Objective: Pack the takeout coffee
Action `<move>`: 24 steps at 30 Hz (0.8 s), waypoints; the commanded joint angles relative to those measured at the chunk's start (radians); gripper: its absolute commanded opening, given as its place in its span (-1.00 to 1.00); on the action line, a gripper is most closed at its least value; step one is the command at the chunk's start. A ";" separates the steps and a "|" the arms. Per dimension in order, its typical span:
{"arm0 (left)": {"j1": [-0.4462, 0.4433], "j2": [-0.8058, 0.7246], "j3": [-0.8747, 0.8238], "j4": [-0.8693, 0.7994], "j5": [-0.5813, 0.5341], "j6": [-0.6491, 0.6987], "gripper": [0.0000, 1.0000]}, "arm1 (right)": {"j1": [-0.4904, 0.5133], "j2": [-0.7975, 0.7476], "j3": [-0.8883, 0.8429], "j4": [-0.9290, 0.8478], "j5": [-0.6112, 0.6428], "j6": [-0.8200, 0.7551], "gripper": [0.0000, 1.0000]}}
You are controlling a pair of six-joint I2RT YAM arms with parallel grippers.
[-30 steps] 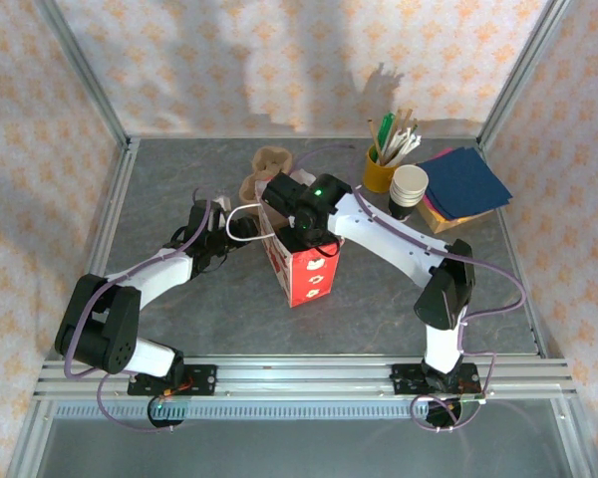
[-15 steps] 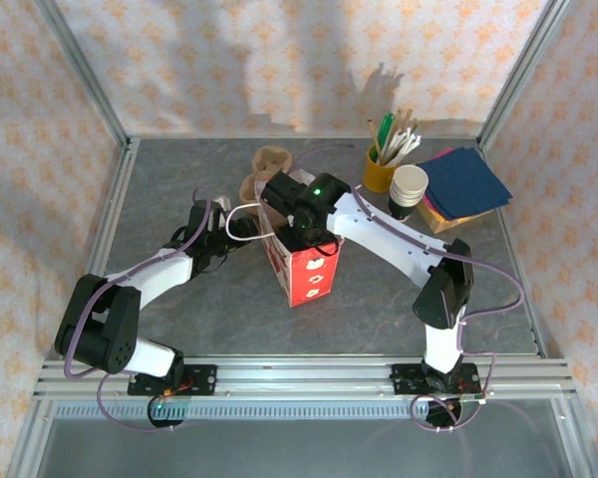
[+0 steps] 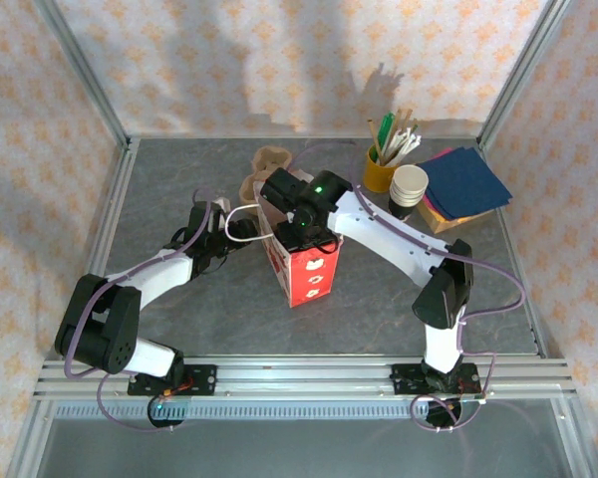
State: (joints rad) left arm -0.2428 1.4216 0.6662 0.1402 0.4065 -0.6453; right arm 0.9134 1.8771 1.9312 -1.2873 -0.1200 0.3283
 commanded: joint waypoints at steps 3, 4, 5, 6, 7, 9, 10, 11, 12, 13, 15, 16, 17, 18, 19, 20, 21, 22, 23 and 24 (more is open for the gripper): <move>-0.010 -0.022 -0.012 0.011 -0.026 0.022 -0.08 | 0.001 -0.005 0.019 -0.022 0.043 -0.009 -0.12; -0.011 -0.021 -0.014 0.012 -0.025 0.020 -0.08 | 0.000 -0.004 0.020 -0.022 0.047 -0.007 -0.12; -0.010 -0.021 -0.014 0.012 -0.024 0.019 -0.08 | 0.000 -0.001 0.020 -0.022 0.049 -0.009 -0.12; -0.010 -0.021 -0.011 0.012 -0.024 0.019 -0.08 | 0.000 0.002 0.020 -0.021 0.053 -0.009 -0.12; -0.011 -0.022 -0.012 0.013 -0.023 0.017 -0.08 | -0.001 0.006 0.022 -0.021 0.061 -0.008 -0.12; -0.012 -0.025 -0.014 0.013 -0.022 0.018 -0.08 | -0.002 0.015 0.027 -0.022 0.061 -0.012 -0.12; -0.011 -0.027 -0.014 0.012 -0.024 0.018 -0.08 | -0.001 0.020 0.032 -0.021 0.060 -0.014 -0.12; -0.011 -0.028 -0.016 0.013 -0.024 0.018 -0.08 | -0.002 0.025 0.037 -0.021 0.062 -0.014 -0.12; -0.011 -0.030 -0.019 0.014 -0.025 0.018 -0.08 | -0.002 0.028 0.041 -0.021 0.060 -0.014 -0.12; -0.011 -0.030 -0.021 0.013 -0.025 0.017 -0.08 | -0.002 0.030 0.044 -0.021 0.062 -0.015 -0.12; -0.011 -0.030 -0.022 0.015 -0.025 0.017 -0.08 | -0.002 0.034 0.050 -0.021 0.063 -0.016 -0.12; -0.012 -0.030 -0.025 0.016 -0.024 0.018 -0.08 | -0.002 0.034 0.052 -0.021 0.062 -0.017 -0.12; -0.012 -0.030 -0.024 0.016 -0.024 0.018 -0.08 | -0.002 0.035 0.052 -0.021 0.060 -0.018 -0.12; -0.011 -0.030 -0.024 0.016 -0.025 0.018 -0.08 | -0.002 0.037 0.054 -0.021 0.061 -0.020 -0.12; -0.012 -0.030 -0.024 0.018 -0.025 0.018 -0.08 | -0.003 0.037 0.054 -0.021 0.066 -0.020 -0.12; -0.012 -0.030 -0.024 0.018 -0.025 0.018 -0.08 | -0.002 0.039 0.055 -0.020 0.067 -0.021 -0.12; -0.011 -0.032 -0.024 0.018 -0.025 0.017 -0.08 | -0.004 0.040 0.060 -0.020 0.066 -0.024 -0.12; -0.012 -0.032 -0.023 0.018 -0.025 0.018 -0.08 | -0.004 0.043 0.061 -0.021 0.066 -0.026 -0.12; -0.012 -0.031 -0.022 0.019 -0.025 0.018 -0.08 | -0.004 0.045 0.061 -0.020 0.063 -0.029 -0.12; -0.012 -0.032 -0.022 0.018 -0.023 0.018 -0.08 | -0.006 0.047 0.061 -0.021 0.062 -0.034 -0.12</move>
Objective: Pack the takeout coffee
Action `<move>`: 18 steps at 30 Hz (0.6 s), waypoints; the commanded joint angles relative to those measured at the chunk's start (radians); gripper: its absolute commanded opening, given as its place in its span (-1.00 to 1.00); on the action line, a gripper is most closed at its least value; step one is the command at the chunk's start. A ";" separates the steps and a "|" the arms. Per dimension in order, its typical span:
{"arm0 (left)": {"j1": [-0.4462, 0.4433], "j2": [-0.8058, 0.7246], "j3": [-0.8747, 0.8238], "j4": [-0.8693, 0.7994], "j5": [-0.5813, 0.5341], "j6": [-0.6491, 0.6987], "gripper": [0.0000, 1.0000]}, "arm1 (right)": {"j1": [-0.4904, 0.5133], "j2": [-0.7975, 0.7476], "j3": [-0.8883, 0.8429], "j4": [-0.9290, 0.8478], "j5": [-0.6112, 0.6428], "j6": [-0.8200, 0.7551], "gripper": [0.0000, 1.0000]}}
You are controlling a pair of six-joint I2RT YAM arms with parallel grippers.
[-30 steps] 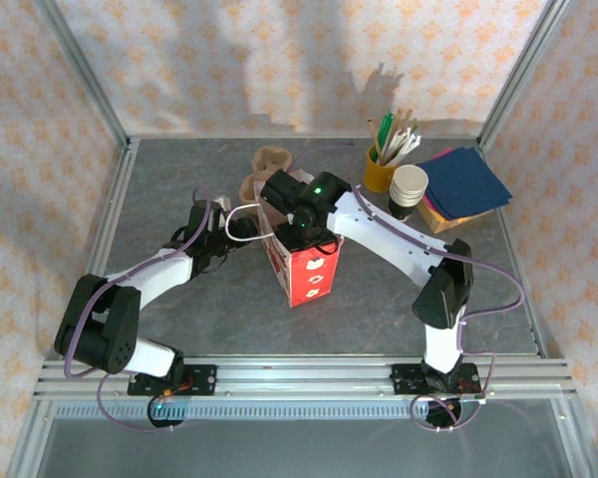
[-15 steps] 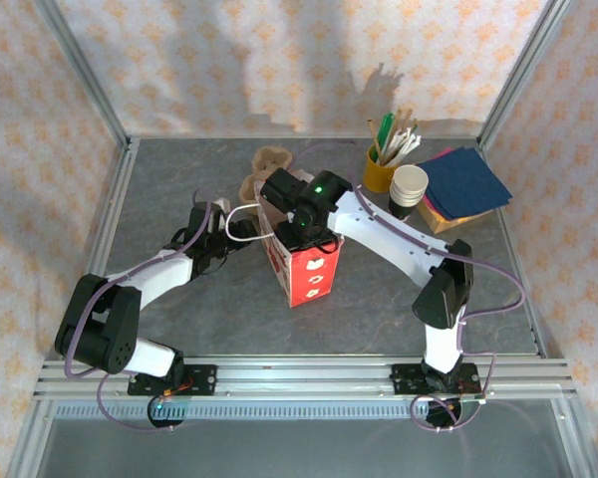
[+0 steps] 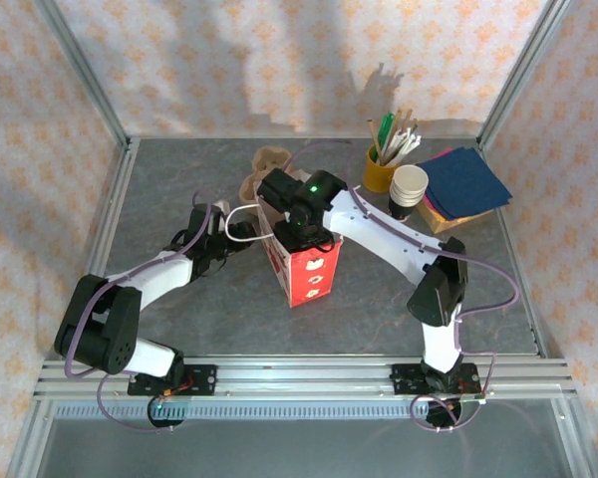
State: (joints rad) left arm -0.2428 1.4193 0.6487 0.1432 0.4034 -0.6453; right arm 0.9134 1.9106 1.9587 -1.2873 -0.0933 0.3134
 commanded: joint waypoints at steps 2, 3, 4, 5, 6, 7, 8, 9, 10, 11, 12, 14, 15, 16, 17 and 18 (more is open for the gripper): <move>-0.011 -0.029 -0.004 0.016 -0.022 0.019 -0.08 | -0.009 0.016 0.029 -0.021 0.030 -0.020 -0.12; -0.011 -0.030 -0.006 0.016 -0.023 0.019 -0.08 | -0.009 0.016 0.026 -0.021 0.027 -0.023 -0.12; -0.011 -0.030 -0.007 0.016 -0.022 0.018 -0.08 | -0.010 0.016 0.023 -0.020 0.027 -0.026 -0.12; -0.011 -0.029 -0.008 0.018 -0.022 0.018 -0.08 | -0.010 0.016 0.018 -0.021 0.027 -0.025 -0.12; -0.011 -0.029 -0.009 0.019 -0.020 0.017 -0.08 | -0.012 0.016 0.013 -0.021 0.023 -0.027 -0.12; -0.012 -0.028 -0.008 0.019 -0.020 0.017 -0.08 | -0.014 0.017 0.010 -0.021 0.019 -0.029 -0.12; -0.010 -0.028 -0.008 0.019 -0.019 0.018 -0.08 | -0.014 0.018 0.007 -0.021 0.018 -0.030 -0.12; -0.011 -0.027 -0.008 0.019 -0.019 0.018 -0.08 | -0.015 0.021 0.003 -0.021 0.019 -0.031 -0.12; -0.011 -0.026 -0.007 0.020 -0.020 0.018 -0.08 | -0.015 0.024 0.002 -0.021 0.014 -0.032 -0.13; -0.010 -0.025 -0.007 0.020 -0.019 0.019 -0.08 | -0.016 0.025 0.002 -0.021 0.011 -0.034 -0.13; -0.011 -0.023 -0.007 0.019 -0.020 0.018 -0.08 | -0.016 0.027 0.002 -0.020 0.008 -0.034 -0.13; -0.010 -0.023 -0.004 0.019 -0.019 0.019 -0.08 | -0.015 0.028 0.002 -0.021 0.000 -0.035 -0.13; -0.011 -0.022 -0.004 0.021 -0.019 0.019 -0.08 | -0.015 0.030 0.000 -0.021 -0.002 -0.035 -0.13; -0.012 -0.021 -0.005 0.020 -0.019 0.019 -0.08 | -0.015 0.031 -0.001 -0.020 -0.003 -0.034 -0.13; -0.011 -0.020 -0.005 0.020 -0.019 0.019 -0.08 | -0.016 0.030 -0.001 -0.021 -0.006 -0.033 -0.13; -0.012 -0.019 -0.006 0.019 -0.021 0.020 -0.08 | -0.015 0.028 -0.001 -0.021 -0.008 -0.032 -0.13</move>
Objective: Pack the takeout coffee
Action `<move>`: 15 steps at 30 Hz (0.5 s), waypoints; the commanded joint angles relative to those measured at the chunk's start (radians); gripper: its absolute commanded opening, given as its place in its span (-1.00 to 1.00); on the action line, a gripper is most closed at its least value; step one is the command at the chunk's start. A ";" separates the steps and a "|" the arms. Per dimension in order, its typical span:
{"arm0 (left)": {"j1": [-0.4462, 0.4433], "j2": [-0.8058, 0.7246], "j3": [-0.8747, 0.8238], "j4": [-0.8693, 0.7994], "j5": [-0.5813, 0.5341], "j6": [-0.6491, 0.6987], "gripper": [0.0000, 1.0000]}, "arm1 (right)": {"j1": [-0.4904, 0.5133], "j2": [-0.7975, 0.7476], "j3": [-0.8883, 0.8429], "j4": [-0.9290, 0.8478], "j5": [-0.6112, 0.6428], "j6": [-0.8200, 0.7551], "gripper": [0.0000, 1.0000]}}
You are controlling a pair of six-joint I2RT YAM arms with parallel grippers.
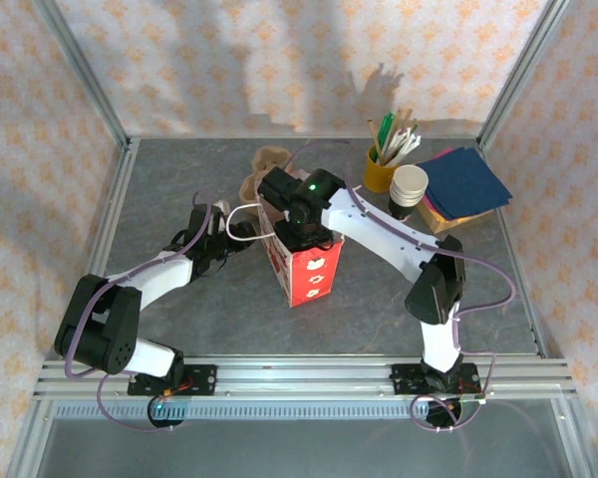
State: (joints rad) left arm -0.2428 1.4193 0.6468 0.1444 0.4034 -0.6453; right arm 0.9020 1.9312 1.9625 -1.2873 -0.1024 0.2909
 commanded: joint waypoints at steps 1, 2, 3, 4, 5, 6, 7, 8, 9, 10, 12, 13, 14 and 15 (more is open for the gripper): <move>-0.010 -0.019 -0.003 0.018 -0.019 0.020 -0.08 | -0.004 0.006 -0.005 -0.020 -0.001 -0.007 -0.13; -0.012 -0.018 -0.001 0.018 -0.020 0.021 -0.08 | -0.003 0.003 -0.004 -0.021 -0.004 -0.007 -0.13; -0.012 -0.016 -0.001 0.018 -0.020 0.020 -0.08 | -0.004 -0.001 -0.002 -0.021 -0.008 -0.006 -0.13; -0.011 -0.015 0.000 0.018 -0.019 0.022 -0.08 | -0.003 -0.004 -0.002 -0.021 -0.009 -0.004 -0.13; -0.011 -0.014 0.000 0.018 -0.019 0.022 -0.08 | -0.004 -0.008 -0.003 -0.021 -0.010 -0.004 -0.13; -0.011 -0.013 0.000 0.020 -0.020 0.021 -0.08 | -0.004 -0.010 -0.007 -0.021 -0.012 -0.004 -0.13; -0.010 -0.011 0.002 0.021 -0.019 0.021 -0.08 | -0.003 -0.012 -0.010 -0.021 -0.011 -0.003 -0.13; -0.010 -0.010 0.003 0.021 -0.018 0.021 -0.08 | -0.003 -0.012 -0.010 -0.021 -0.008 -0.004 -0.13; -0.012 -0.008 0.004 0.024 -0.016 0.020 -0.08 | -0.003 -0.010 -0.010 -0.021 -0.009 -0.003 -0.13; -0.011 -0.008 0.003 0.024 -0.016 0.019 -0.08 | -0.004 -0.009 -0.011 -0.020 -0.010 -0.003 -0.13; -0.012 -0.008 0.004 0.026 -0.015 0.018 -0.08 | -0.004 -0.005 -0.010 -0.020 -0.007 -0.003 -0.13; -0.012 -0.008 0.004 0.026 -0.015 0.018 -0.08 | -0.003 -0.005 -0.011 -0.020 -0.006 -0.001 -0.13; -0.012 -0.008 0.005 0.025 -0.014 0.019 -0.08 | -0.003 -0.003 -0.010 -0.021 -0.006 -0.002 -0.13; -0.012 -0.009 0.004 0.024 -0.015 0.019 -0.08 | -0.003 -0.003 -0.010 -0.020 -0.006 -0.002 -0.13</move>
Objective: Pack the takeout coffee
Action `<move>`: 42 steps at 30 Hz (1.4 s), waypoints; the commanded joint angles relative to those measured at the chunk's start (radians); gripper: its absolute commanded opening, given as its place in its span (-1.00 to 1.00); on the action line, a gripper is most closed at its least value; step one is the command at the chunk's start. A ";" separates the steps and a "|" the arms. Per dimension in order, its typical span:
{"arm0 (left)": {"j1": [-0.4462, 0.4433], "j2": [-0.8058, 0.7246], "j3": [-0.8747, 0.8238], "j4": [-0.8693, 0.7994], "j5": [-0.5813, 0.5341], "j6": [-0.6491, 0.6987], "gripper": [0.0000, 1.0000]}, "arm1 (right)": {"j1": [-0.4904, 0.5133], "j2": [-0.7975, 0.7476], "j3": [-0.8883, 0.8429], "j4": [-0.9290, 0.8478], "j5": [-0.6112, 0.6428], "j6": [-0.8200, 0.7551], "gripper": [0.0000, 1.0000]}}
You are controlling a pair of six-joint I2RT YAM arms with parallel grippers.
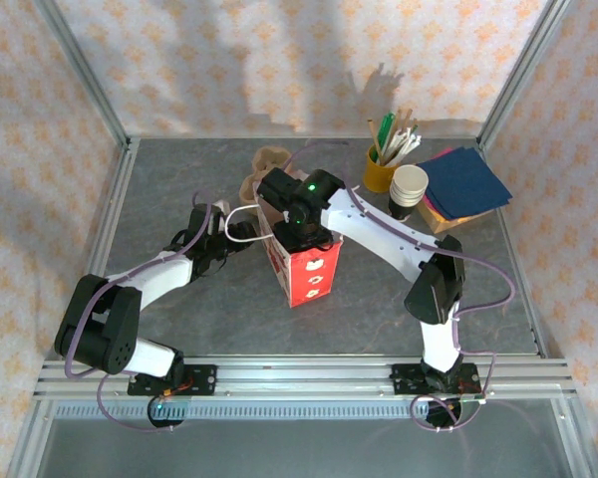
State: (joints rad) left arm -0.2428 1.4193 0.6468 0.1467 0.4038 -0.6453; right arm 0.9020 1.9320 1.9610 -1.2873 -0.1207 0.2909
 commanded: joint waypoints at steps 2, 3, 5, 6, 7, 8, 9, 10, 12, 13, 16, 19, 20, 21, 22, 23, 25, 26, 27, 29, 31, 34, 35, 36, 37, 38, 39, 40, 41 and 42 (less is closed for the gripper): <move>-0.011 -0.010 0.003 0.021 -0.017 0.019 -0.08 | -0.004 -0.004 -0.008 -0.021 0.012 -0.002 -0.13; -0.011 -0.010 0.004 0.021 -0.017 0.019 -0.08 | -0.004 -0.004 -0.009 -0.021 0.014 -0.002 -0.13; -0.011 -0.011 0.001 0.021 -0.017 0.019 -0.08 | -0.003 -0.002 -0.010 -0.021 0.012 -0.002 -0.13; -0.010 -0.013 0.000 0.022 -0.018 0.019 -0.08 | -0.004 -0.001 -0.012 -0.021 0.014 0.000 -0.13; -0.011 -0.013 -0.001 0.022 -0.018 0.019 -0.08 | -0.003 -0.001 -0.012 -0.021 0.014 -0.001 -0.13; -0.011 -0.013 0.000 0.022 -0.019 0.019 -0.08 | -0.004 -0.001 -0.015 -0.020 0.015 0.001 -0.13; -0.011 -0.013 0.001 0.023 -0.018 0.019 -0.08 | -0.003 -0.001 -0.015 -0.021 0.015 0.001 -0.13; -0.012 -0.014 0.001 0.021 -0.019 0.020 -0.08 | -0.003 -0.001 -0.014 -0.021 0.015 0.002 -0.13; -0.012 -0.014 0.000 0.021 -0.020 0.021 -0.08 | -0.003 0.001 -0.014 -0.020 0.015 0.002 -0.13; -0.011 -0.014 0.000 0.021 -0.020 0.020 -0.08 | -0.003 0.000 -0.014 -0.021 0.016 0.003 -0.14; -0.011 -0.017 0.000 0.018 -0.022 0.020 -0.08 | -0.004 -0.002 -0.016 -0.021 0.017 0.003 -0.14; -0.012 -0.017 0.000 0.019 -0.021 0.021 -0.08 | -0.003 -0.005 -0.019 -0.021 0.018 0.003 -0.14; -0.011 -0.017 -0.002 0.019 -0.022 0.020 -0.08 | -0.003 -0.005 -0.020 -0.021 0.018 0.002 -0.14; -0.012 -0.016 -0.001 0.019 -0.021 0.019 -0.08 | -0.003 -0.005 -0.022 -0.020 0.019 0.003 -0.14; -0.012 -0.015 -0.002 0.019 -0.022 0.019 -0.08 | -0.004 -0.005 -0.023 -0.021 0.018 0.003 -0.14; -0.011 -0.017 -0.002 0.019 -0.021 0.019 -0.09 | -0.005 -0.005 -0.025 -0.021 0.018 0.004 -0.14; -0.012 -0.017 -0.002 0.021 -0.022 0.019 -0.08 | -0.004 -0.009 -0.027 -0.021 0.020 0.007 -0.14; -0.011 -0.017 -0.003 0.019 -0.022 0.019 -0.08 | -0.004 -0.009 -0.027 -0.021 0.021 0.007 -0.14; -0.012 -0.017 -0.003 0.019 -0.021 0.019 -0.08 | -0.003 -0.011 -0.029 -0.021 0.021 0.007 -0.14; -0.011 -0.017 -0.002 0.019 -0.021 0.019 -0.08 | -0.003 -0.013 -0.031 -0.021 0.022 0.008 -0.14; -0.012 -0.017 -0.002 0.019 -0.021 0.019 -0.09 | -0.004 -0.016 -0.031 -0.020 0.023 0.011 -0.14; -0.011 -0.017 -0.002 0.021 -0.022 0.017 -0.09 | -0.003 -0.021 -0.032 -0.021 0.030 0.013 -0.14; -0.012 -0.016 -0.002 0.021 -0.021 0.017 -0.09 | -0.003 -0.022 -0.033 -0.020 0.031 0.015 -0.14; -0.012 -0.016 -0.002 0.019 -0.022 0.018 -0.09 | -0.004 -0.022 -0.033 -0.021 0.033 0.015 -0.14; -0.012 -0.017 -0.002 0.019 -0.022 0.017 -0.09 | -0.004 -0.024 -0.035 -0.021 0.032 0.016 -0.14; -0.012 -0.017 -0.004 0.019 -0.022 0.017 -0.09 | -0.004 -0.026 -0.037 -0.021 0.033 0.018 -0.14; -0.012 -0.017 -0.003 0.019 -0.022 0.017 -0.09 | -0.004 -0.030 -0.043 -0.021 0.037 0.018 -0.14; -0.012 -0.017 -0.003 0.019 -0.023 0.017 -0.09 | -0.004 -0.034 -0.047 -0.022 0.041 0.020 -0.14; -0.012 -0.017 -0.003 0.019 -0.023 0.018 -0.09 | -0.004 -0.038 -0.049 -0.022 0.046 0.022 -0.14; -0.012 -0.016 -0.003 0.019 -0.023 0.018 -0.09 | -0.003 -0.042 -0.051 -0.022 0.049 0.022 -0.14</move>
State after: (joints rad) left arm -0.2428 1.4193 0.6468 0.1467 0.4034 -0.6453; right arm 0.9020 1.9316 1.9255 -1.2869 -0.1158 0.2955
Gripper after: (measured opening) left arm 0.457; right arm 0.596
